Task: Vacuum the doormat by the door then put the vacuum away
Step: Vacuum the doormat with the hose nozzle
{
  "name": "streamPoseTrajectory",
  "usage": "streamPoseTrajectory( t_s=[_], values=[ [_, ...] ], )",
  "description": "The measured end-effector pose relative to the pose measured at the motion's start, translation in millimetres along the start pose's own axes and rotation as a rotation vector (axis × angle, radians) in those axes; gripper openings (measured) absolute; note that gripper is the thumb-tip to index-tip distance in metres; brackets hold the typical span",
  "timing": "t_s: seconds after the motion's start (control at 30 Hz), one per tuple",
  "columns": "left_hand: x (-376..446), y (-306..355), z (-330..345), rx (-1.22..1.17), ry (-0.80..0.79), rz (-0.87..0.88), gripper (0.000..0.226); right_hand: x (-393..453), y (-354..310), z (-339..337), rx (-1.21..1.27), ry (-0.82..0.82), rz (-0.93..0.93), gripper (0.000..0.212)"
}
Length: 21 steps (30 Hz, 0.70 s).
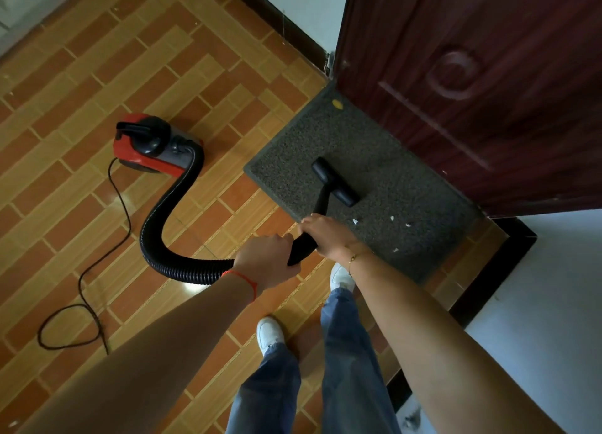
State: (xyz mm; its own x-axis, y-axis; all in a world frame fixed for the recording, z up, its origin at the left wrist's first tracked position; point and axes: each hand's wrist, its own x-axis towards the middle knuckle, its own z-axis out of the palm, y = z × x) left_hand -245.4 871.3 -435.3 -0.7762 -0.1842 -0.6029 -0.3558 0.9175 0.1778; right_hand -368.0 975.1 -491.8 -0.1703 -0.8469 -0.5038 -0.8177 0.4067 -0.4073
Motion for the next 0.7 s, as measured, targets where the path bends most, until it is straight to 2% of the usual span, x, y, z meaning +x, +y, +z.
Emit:
streamPoseTrajectory(
  t_s=[0.53, 0.7],
  values=[
    [144, 96, -81, -0.088, 0.046, -0.054, 0.025, 15, 169, -92, -0.045, -0.006, -0.013, 0.018],
    [174, 117, -98, -0.098, 0.043, -0.033, 0.027, 18, 207, -106, -0.052, -0.019, -0.009, 0.02]
  ],
)
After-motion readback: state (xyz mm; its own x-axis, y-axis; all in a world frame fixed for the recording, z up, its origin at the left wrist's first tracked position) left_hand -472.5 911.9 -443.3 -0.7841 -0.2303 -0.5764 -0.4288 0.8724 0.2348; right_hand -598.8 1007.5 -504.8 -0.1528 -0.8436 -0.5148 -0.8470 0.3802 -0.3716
